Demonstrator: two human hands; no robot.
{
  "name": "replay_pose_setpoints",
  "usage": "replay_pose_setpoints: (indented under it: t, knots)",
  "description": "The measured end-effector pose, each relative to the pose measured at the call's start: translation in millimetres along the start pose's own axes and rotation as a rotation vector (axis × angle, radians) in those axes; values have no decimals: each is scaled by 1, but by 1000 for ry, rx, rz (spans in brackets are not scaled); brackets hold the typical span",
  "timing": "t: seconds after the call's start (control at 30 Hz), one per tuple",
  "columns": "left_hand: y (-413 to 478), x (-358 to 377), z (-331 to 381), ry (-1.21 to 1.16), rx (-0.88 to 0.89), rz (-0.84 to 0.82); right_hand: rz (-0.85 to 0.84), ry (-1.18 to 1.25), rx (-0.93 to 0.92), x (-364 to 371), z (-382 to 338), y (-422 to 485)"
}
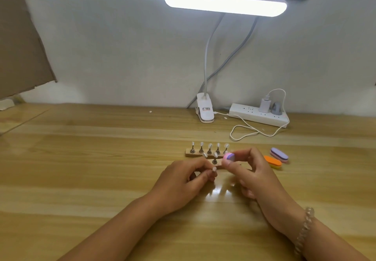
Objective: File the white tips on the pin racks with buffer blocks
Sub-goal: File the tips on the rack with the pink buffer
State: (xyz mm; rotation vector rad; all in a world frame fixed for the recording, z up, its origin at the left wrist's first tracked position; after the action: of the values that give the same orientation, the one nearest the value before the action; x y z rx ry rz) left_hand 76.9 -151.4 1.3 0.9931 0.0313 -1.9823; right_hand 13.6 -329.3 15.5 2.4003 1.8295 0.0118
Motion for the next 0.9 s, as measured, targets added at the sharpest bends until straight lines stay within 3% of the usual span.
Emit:
replay_pose_setpoints:
  t: [0.07,0.17,0.27,0.43,0.57,0.7,0.8,0.9]
  knots:
    - [1,0,-2,-32,-5,21,18,50,22,-1,-2,-1]
    - [1,0,-3,-15,8,12,-118,-242,-154,5,-1,-6]
    - [0,0,-2,14,18,-6,-189,-290,-198,6,0,-9]
    - [2,2,-4,28,19,5,-71,-324,-216,6,-1,-2]
    - [1,0,-4,11,21,-7,-202,-400,-269,8,0,-9]
    - [3,-1,-3,-21,0,-5,-60,-349,-225,7,0,-2]
    - [2,-2,-2,0,7,-27,-133,-452,-316,10,2,-9]
    - [2,-2,-1,33,15,-19,-154,-411,-288,10,1,-8]
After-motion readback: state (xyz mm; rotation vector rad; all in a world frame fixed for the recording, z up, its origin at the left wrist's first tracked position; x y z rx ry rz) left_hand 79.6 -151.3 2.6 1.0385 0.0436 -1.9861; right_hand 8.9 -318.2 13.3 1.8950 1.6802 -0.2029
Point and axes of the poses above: each hand's wrist, its own y-axis towards the middle knuckle, its own x-axis out of the palm, z = x × y, the point moved 1 cm from there along y, towards the middle knuckle, and after that the axes turned 2 degrees about y, right-handed, at the moved point
